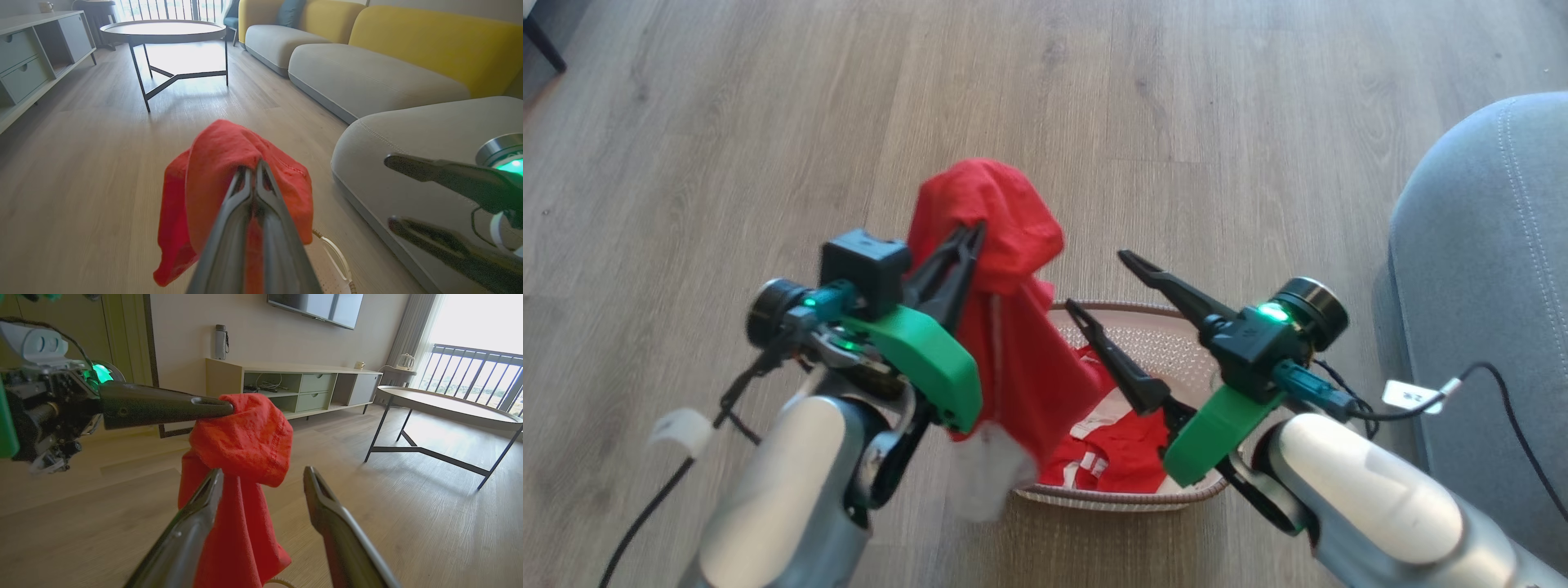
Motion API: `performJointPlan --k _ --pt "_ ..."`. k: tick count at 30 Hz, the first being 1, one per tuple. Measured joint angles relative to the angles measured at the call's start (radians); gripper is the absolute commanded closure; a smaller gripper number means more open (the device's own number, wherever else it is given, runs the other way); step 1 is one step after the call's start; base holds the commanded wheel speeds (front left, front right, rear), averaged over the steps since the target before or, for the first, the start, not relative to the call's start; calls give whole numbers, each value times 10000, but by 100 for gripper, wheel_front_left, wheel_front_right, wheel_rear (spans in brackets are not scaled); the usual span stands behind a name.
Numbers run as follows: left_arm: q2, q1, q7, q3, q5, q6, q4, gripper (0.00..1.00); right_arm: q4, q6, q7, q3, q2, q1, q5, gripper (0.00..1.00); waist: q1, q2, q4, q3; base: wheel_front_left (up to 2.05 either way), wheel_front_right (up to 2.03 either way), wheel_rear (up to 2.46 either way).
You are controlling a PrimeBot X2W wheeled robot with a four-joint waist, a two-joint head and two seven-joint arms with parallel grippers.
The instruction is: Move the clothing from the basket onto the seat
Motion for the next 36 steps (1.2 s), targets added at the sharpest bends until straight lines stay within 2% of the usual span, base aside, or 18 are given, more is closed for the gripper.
performJointPlan --k 7,14,25,26,27,28,33,34,35,36 --pt "-192 -151 125 -502 27 -163 -84 100 372 0 0 508 132 -369 178 0 0 0 -34 -26 0 0 0" --pt "-307 -149 456 -1012 82 -282 -502 100 566 0 0 600 259 -563 244 0 0 0 -48 -57 0 0 0" --pt "-360 -72 1060 -1546 -192 -397 -1241 100 1221 0 0 61 244 -549 -299 0 0 0 -215 -46 0 0 0" --pt "-364 -72 1062 -1576 -215 -397 -1279 100 1269 0 0 63 257 -541 -301 48 1 0 -239 -48 0 0 0" --pt "-366 -72 1064 -1613 -215 -397 -1315 100 1292 0 0 63 284 -523 -299 77 0 0 -264 -51 0 0 0" --pt "-370 -72 1085 -1655 -217 -397 -1342 100 1298 0 0 77 311 -506 -288 100 0 0 -286 -58 0 0 0" --pt "-385 -65 1133 -1689 -284 -385 -1383 100 1277 0 0 224 347 -503 104 100 0 0 -444 -78 0 0 0" --pt "-385 -63 1122 -1687 -284 -385 -1379 75 1267 0 0 222 345 -503 176 100 0 0 -472 -83 0 0 0" --pt "-385 -58 1089 -1687 -286 -387 -1375 56 1244 0 0 219 337 -502 245 100 0 0 -502 -81 0 0 0" --pt "-383 -54 1003 -1684 -286 -387 -1363 31 1200 0 0 213 320 -501 288 100 0 0 -528 -73 0 0 0"
